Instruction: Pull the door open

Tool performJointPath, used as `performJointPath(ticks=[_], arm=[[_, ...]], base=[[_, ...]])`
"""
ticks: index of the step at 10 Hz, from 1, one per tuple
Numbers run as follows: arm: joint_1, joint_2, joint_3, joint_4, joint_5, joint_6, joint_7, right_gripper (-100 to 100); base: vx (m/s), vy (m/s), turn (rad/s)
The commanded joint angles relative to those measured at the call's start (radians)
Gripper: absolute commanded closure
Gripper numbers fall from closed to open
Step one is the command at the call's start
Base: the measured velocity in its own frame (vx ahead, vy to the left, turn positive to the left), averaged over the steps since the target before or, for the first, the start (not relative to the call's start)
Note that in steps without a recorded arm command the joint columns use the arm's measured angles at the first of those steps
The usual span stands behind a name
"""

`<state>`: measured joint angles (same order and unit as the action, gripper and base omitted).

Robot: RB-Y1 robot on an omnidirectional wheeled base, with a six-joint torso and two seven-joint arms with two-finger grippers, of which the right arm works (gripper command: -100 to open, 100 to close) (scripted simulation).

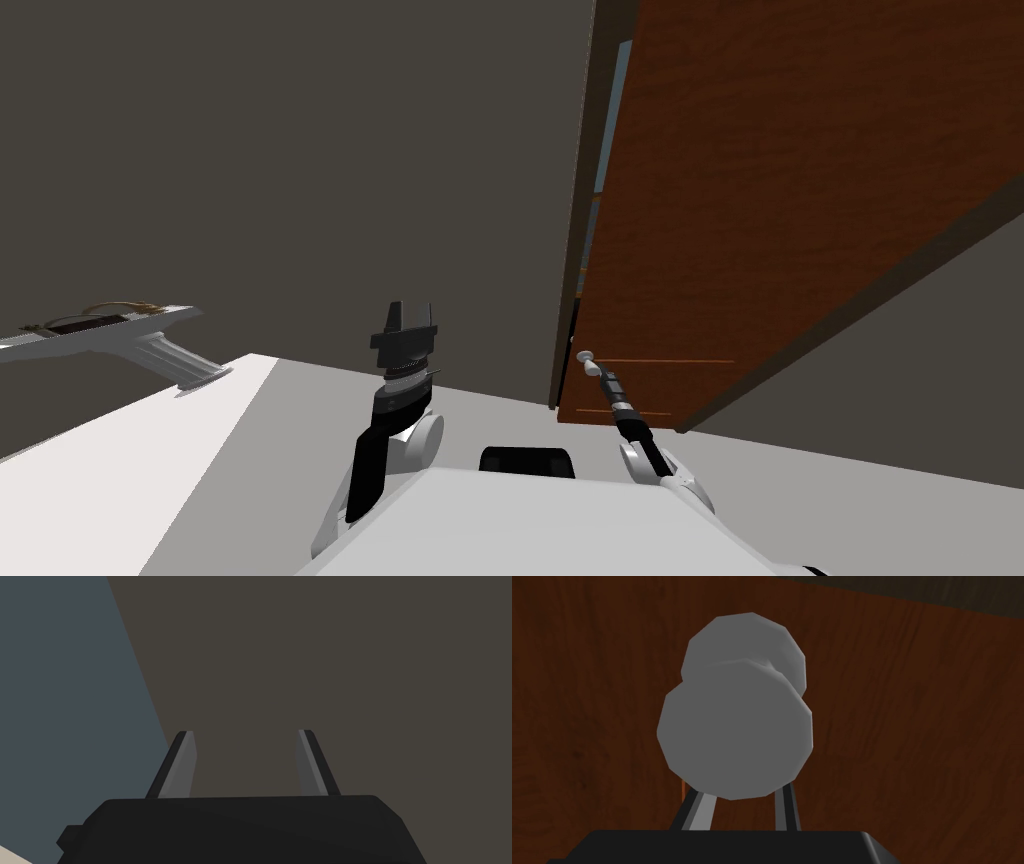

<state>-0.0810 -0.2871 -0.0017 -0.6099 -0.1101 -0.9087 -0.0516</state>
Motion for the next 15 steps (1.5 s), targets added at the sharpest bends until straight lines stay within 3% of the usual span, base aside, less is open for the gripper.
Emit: performJointPath(ticks=[1, 5, 6, 11, 13, 15], arm=[[0.007, 0.023, 0.030, -0.029, -0.010, 0.010, -0.050, 100], [0.007, 0.023, 0.030, -0.029, -0.010, 0.010, -0.057, 100], [0.009, 0.021, 0.034, -0.030, -0.027, 0.012, -0.098, 100], [0.009, 0.021, 0.034, -0.030, -0.027, 0.012, -0.098, 100], [0.011, 0.017, 0.043, -0.032, -0.063, 0.015, -0.165, 100], [0.011, 0.017, 0.043, -0.032, -0.063, 0.015, -0.181, 100]], base=[[-0.046, -0.005, 0.080], [-0.008, -0.001, 0.006], [-0.026, -0.020, 0.099], [-0.012, -0.007, 0.003], [-0.042, -0.023, 0.079], [-0.031, -0.017, 0.055]])
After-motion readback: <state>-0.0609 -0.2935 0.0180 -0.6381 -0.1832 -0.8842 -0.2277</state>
